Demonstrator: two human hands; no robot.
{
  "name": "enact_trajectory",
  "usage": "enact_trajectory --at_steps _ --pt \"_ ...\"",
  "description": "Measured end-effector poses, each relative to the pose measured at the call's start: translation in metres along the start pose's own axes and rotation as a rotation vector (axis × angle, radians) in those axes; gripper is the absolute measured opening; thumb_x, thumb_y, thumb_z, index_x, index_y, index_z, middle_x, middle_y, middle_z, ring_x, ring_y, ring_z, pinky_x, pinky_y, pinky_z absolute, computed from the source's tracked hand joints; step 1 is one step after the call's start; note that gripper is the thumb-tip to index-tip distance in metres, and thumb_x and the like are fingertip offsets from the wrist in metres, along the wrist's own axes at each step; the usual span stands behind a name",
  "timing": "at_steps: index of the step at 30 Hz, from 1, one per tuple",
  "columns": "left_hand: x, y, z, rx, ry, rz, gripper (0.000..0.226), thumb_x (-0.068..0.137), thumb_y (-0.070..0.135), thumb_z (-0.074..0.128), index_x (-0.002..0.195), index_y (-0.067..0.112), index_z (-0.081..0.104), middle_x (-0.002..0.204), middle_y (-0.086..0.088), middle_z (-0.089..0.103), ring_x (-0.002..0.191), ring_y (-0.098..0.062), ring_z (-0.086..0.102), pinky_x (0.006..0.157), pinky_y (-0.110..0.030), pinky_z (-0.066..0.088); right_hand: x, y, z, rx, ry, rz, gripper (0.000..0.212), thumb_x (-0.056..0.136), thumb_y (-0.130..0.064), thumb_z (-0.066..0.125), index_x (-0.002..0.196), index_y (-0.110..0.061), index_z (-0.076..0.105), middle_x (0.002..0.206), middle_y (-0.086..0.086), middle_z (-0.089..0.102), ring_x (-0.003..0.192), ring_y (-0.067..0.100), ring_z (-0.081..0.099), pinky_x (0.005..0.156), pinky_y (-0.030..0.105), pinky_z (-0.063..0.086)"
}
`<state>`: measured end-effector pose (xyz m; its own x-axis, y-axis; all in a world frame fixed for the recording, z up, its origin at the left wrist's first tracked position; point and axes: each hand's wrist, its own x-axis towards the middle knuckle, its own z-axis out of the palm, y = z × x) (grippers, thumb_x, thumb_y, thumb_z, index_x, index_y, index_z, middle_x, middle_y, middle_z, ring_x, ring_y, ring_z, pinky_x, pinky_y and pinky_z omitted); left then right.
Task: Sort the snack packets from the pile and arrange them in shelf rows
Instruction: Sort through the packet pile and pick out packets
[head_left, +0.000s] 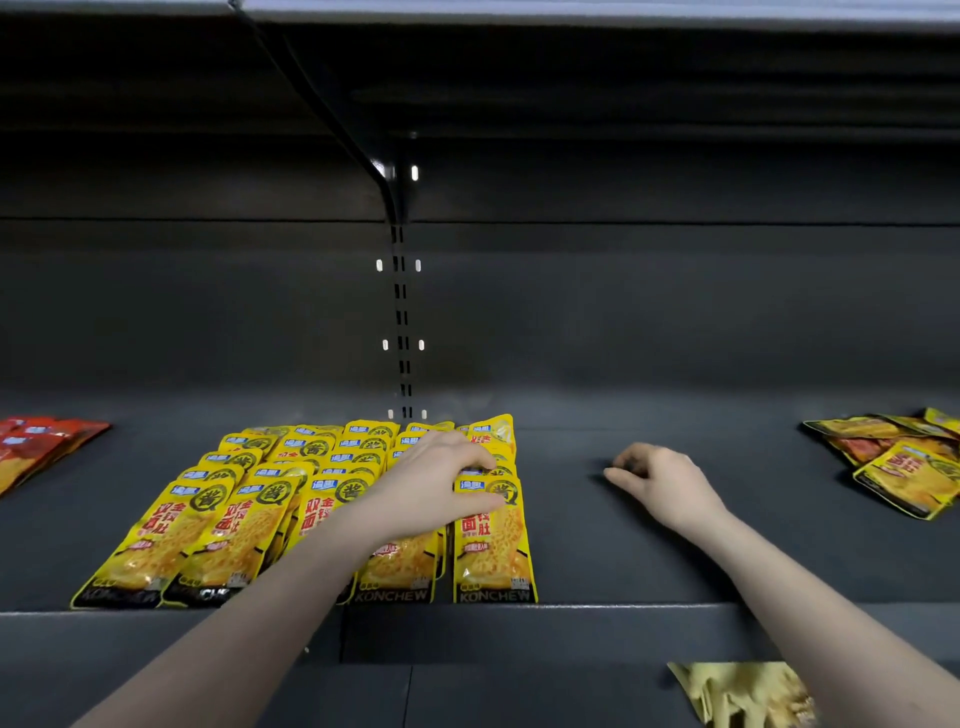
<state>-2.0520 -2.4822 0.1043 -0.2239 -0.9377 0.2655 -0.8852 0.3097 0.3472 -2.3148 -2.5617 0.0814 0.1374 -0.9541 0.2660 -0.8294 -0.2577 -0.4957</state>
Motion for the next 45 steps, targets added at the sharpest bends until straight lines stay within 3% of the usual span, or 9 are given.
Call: enact_trajectory --at_steps 11,20,31,41,45 --pt "0.044 0.054 0.025 0.149 0.160 -0.128 0.038 0.086 0.047 0.061 0.117 0.024 0.059 0.118 0.001 0.054 0.118 -0.020 0.046 0.101 -0.029 0.034 0.011 0.059 -0.061 -0.304 0.081 -0.033 0.025 0.091 -0.037 0.053 0.105 -0.018 0.062 0.111 0.005 0.060 0.105 0.025 0.056 0.082 0.030 0.044" --pt "0.129 0.173 0.090 0.163 0.140 -0.261 0.042 0.088 0.050 0.057 0.120 0.024 0.056 0.124 -0.001 0.052 0.121 -0.022 0.044 0.102 -0.035 0.038 0.034 0.202 -0.163 -0.541 0.215 -0.076 0.028 0.092 -0.040 0.048 0.106 -0.020 0.062 0.111 0.006 0.060 0.110 0.027 0.055 0.086 0.030 0.043" --pt "0.226 0.314 0.186 0.037 -0.040 -0.239 0.049 0.087 0.058 0.052 0.118 0.020 0.058 0.123 -0.004 0.054 0.118 -0.022 0.048 0.100 -0.033 0.040 0.035 0.348 -0.238 -0.462 0.174 -0.001 0.028 0.092 -0.044 0.051 0.103 -0.023 0.064 0.104 0.003 0.059 0.107 0.023 0.055 0.082 0.028 0.041" --pt "0.257 0.358 0.211 0.051 -0.201 -0.220 0.077 0.073 0.065 0.065 0.134 0.020 0.047 0.126 -0.006 0.047 0.117 -0.023 0.049 0.098 -0.036 0.043 0.031 0.376 -0.239 -0.331 0.120 0.081 0.034 0.087 -0.050 0.055 0.102 -0.021 0.067 0.094 0.000 0.053 0.103 0.023 0.055 0.081 0.031 0.043" --pt "0.262 0.360 0.210 0.013 -0.240 -0.254 0.078 0.074 0.060 0.069 0.136 0.021 0.042 0.129 -0.006 0.045 0.117 -0.024 0.048 0.097 -0.034 0.043 0.031 0.373 -0.238 -0.290 0.065 0.164 0.056 0.076 -0.067 0.057 0.109 -0.022 0.063 0.104 0.000 0.051 0.104 0.023 0.056 0.082 0.032 0.046"
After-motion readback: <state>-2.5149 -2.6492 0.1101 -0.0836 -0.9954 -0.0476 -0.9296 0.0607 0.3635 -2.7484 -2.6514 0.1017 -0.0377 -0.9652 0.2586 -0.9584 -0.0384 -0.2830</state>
